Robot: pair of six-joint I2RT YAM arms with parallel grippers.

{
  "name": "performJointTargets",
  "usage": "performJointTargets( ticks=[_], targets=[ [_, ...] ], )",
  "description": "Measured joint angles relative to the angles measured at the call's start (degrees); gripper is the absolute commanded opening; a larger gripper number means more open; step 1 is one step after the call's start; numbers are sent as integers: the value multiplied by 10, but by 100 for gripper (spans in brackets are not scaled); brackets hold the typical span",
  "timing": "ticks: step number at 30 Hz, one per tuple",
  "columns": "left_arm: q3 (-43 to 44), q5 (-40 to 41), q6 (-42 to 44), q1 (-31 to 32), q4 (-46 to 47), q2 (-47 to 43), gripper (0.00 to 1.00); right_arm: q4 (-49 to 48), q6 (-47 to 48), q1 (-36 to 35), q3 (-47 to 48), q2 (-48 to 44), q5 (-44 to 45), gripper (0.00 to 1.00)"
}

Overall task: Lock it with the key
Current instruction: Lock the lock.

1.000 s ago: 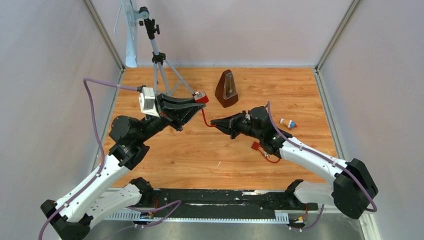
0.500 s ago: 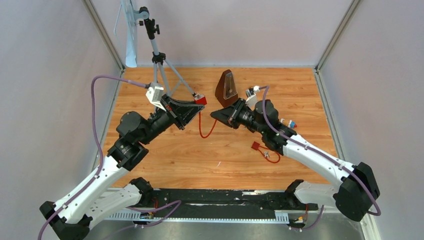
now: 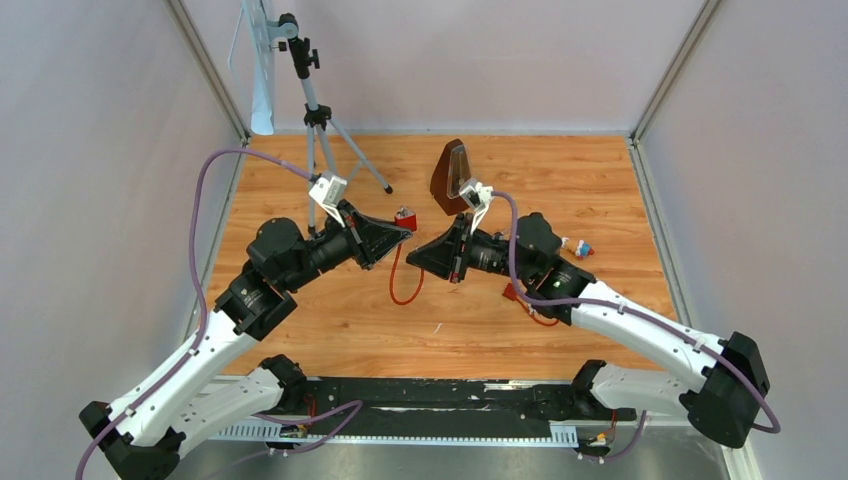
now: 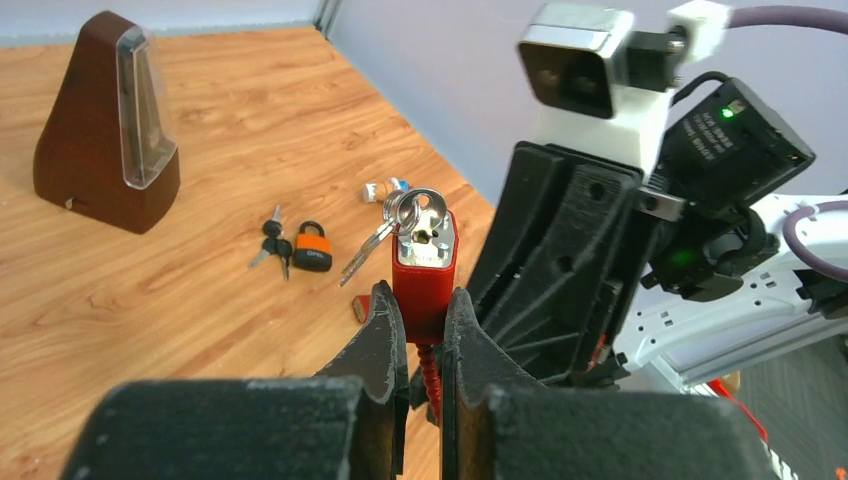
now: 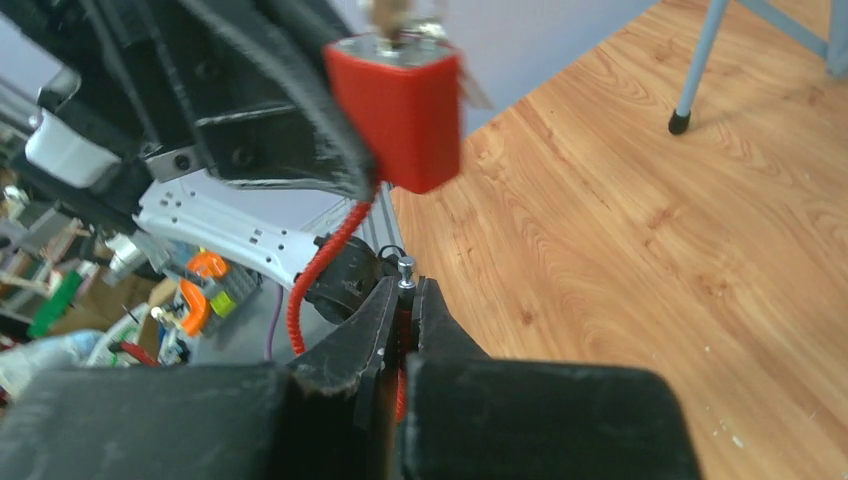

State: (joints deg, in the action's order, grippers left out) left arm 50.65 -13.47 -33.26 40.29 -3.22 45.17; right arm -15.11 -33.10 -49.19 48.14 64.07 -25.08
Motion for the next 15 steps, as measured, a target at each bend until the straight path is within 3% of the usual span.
performJointTargets(
  ticks=[6,15],
  targets=[
    [1,-4,-1,0,-18,1,0,-12,67,-26,0,-9,2,0],
    [1,-15,-10,0,-18,-3,0,-29,82,-32,-2,-20,36,0]
  ],
)
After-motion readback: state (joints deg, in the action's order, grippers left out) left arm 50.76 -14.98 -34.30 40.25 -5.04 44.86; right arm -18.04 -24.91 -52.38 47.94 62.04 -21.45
